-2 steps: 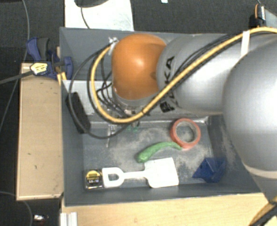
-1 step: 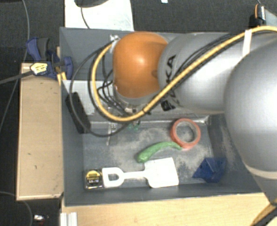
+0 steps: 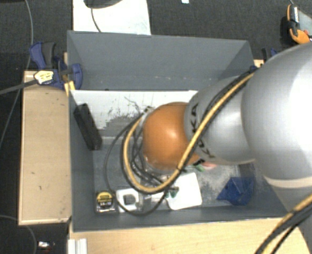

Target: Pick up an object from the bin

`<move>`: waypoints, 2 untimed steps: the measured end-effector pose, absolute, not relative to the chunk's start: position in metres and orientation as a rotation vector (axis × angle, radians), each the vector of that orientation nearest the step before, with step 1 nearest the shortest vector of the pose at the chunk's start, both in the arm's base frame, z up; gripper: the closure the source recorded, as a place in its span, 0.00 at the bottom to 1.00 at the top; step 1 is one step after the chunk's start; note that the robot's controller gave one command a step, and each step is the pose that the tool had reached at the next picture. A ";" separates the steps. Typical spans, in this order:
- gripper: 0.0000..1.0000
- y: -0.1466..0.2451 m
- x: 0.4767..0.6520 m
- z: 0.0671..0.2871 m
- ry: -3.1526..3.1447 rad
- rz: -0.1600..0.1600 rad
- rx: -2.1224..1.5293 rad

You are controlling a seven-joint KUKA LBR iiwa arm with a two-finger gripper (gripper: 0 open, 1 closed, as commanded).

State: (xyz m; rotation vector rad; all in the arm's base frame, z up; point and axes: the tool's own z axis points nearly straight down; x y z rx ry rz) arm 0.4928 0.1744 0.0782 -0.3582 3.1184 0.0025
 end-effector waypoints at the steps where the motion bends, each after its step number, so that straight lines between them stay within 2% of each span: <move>1: 0.00 0.184 0.482 0.140 3.076 0.006 -0.562; 2: 0.00 0.176 0.489 0.071 3.117 0.003 -0.405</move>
Offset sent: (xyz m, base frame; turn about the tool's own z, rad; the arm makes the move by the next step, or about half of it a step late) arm -0.0045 0.0011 -0.0075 -0.0311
